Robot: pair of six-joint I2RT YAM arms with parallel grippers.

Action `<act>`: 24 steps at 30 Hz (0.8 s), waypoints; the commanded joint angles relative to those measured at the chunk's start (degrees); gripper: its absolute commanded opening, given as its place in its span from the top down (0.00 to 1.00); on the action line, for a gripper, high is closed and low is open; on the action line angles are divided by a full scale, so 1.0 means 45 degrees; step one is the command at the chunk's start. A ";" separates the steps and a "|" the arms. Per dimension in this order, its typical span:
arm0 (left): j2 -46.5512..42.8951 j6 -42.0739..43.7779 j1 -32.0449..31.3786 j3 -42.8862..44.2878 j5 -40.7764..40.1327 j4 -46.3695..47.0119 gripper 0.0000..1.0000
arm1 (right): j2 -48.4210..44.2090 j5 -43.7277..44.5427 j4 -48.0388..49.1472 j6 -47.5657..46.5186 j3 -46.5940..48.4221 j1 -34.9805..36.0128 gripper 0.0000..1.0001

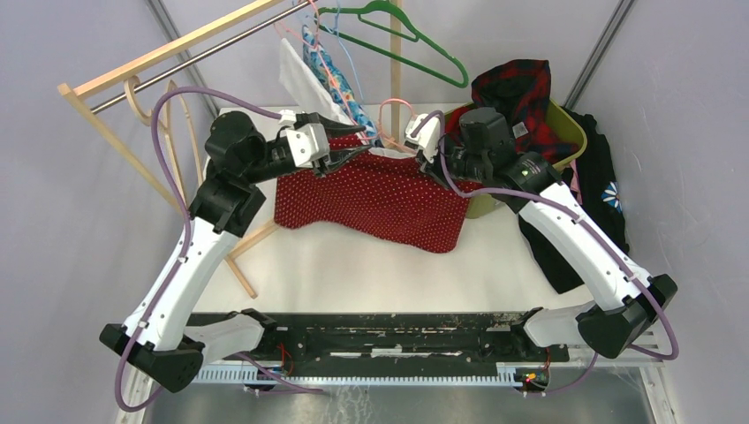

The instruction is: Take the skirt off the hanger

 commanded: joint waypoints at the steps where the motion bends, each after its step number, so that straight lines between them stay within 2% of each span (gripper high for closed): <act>1: -0.0311 -0.1397 -0.0078 0.0358 0.0811 0.1694 0.59 | -0.0201 0.0073 0.1005 0.0243 0.0373 -0.0055 0.99; 8: 0.0334 -0.0659 -0.0089 0.0013 0.0579 0.1620 0.60 | -0.0428 -0.0156 0.0855 0.0204 0.0468 -0.0059 0.99; 24: 0.1563 0.0490 -0.0087 0.0501 0.0109 0.0501 0.62 | -0.1235 -0.0417 0.0458 0.0212 0.0310 -0.0062 0.99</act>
